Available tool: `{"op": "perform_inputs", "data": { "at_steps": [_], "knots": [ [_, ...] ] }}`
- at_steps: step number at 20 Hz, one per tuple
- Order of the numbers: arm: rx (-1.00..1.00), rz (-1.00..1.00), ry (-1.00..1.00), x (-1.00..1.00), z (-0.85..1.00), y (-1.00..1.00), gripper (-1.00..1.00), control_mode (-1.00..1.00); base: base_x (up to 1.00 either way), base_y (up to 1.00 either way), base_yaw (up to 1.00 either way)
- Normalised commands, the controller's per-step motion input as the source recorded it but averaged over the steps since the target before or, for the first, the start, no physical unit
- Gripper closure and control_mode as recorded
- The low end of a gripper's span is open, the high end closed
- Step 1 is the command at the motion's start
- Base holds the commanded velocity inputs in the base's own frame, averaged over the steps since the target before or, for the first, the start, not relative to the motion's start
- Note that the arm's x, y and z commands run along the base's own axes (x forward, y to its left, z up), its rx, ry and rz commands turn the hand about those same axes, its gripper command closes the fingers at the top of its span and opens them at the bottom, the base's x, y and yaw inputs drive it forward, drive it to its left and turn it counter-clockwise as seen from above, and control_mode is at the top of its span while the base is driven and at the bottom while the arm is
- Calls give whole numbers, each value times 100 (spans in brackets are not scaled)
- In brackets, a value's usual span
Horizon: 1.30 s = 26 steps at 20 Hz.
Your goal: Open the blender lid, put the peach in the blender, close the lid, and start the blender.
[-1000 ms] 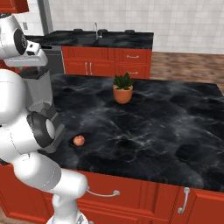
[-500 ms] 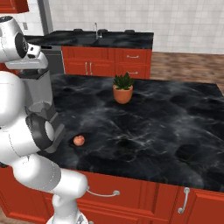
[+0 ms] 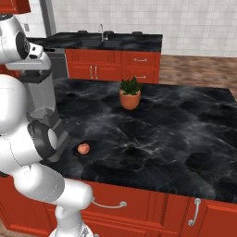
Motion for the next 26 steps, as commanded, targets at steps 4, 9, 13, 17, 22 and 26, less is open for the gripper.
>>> {"op": "perform_inputs", "data": {
  "at_steps": [4,9,13,17,22,26],
  "knots": [
    [0,0,-17,-5,89,-19,100,-100,0,0,0],
    [0,-2,-7,-22,57,-54,100,-100,0,0,0],
    [4,-1,0,-33,2,-97,100,-100,0,0,0],
    [9,-1,1,-39,-39,-100,100,-100,0,0,0],
    [15,0,9,-28,-96,-100,100,-100,0,0,0],
    [15,0,22,-1,-100,-100,100,-100,0,0,0]
  ]
}}
